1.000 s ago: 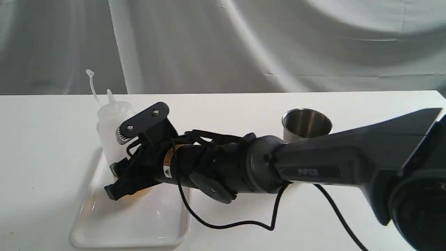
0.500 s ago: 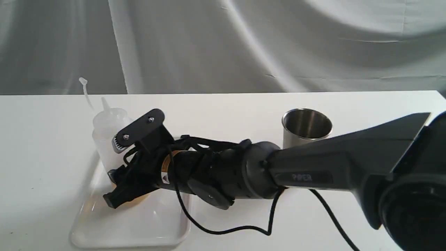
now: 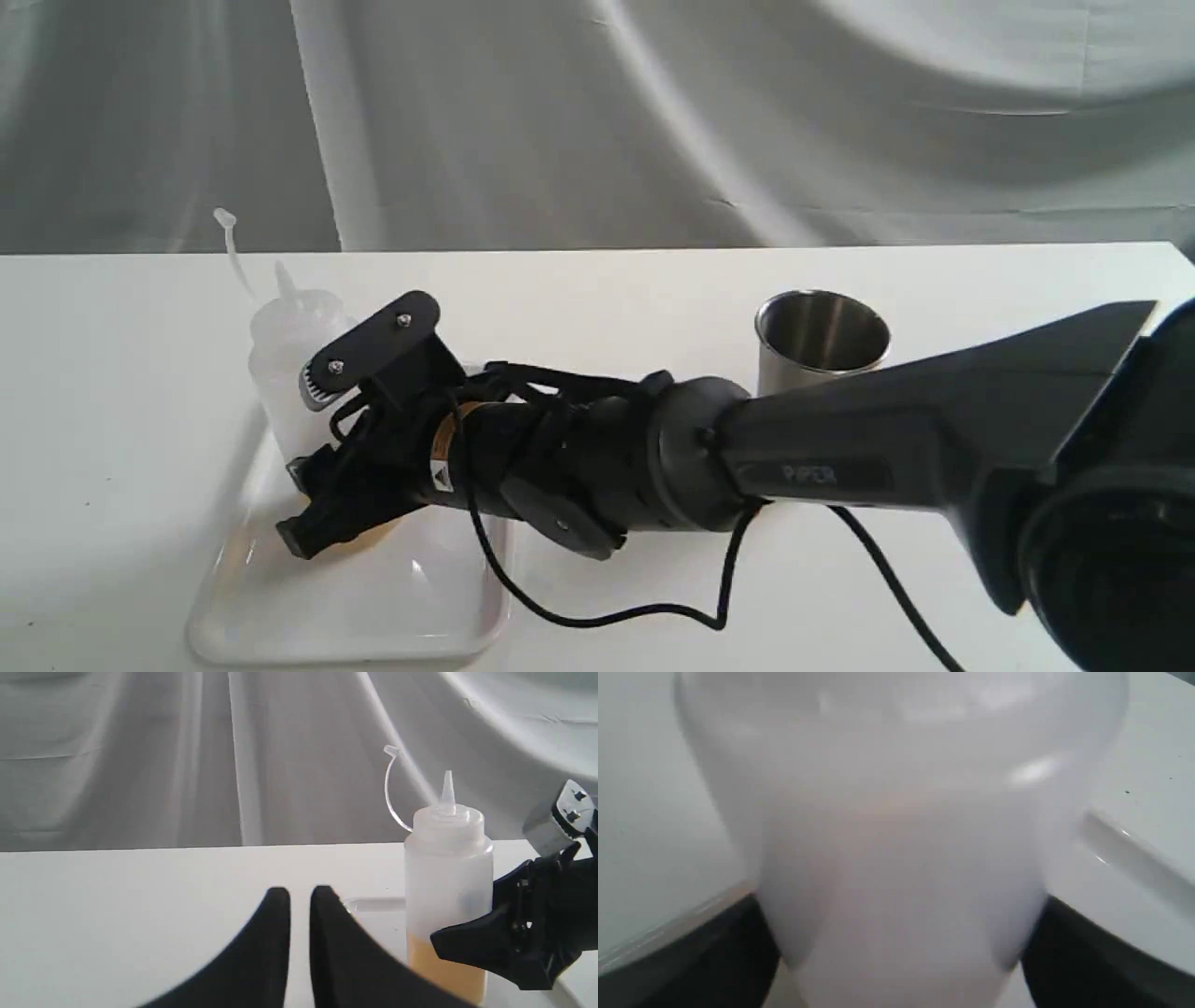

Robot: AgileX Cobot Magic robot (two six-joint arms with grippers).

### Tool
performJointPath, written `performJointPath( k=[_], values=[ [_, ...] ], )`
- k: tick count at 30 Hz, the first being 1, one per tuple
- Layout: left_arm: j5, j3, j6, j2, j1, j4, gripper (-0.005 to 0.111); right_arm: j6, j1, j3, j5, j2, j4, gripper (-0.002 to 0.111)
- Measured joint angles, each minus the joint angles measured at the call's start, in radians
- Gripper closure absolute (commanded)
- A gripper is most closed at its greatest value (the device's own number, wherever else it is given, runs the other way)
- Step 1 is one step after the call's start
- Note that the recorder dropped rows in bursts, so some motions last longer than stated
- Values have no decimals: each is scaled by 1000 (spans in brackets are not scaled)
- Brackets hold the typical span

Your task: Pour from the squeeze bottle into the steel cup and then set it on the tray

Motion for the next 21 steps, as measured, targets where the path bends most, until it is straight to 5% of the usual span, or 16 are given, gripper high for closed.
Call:
performJointPath(
  k=[7, 21],
  values=[
    [0, 0, 0, 0, 0, 0, 98, -2, 0, 0, 9, 0, 0, 15],
    [0, 0, 0, 0, 0, 0, 98, -2, 0, 0, 57, -142, 11, 14]
  ],
)
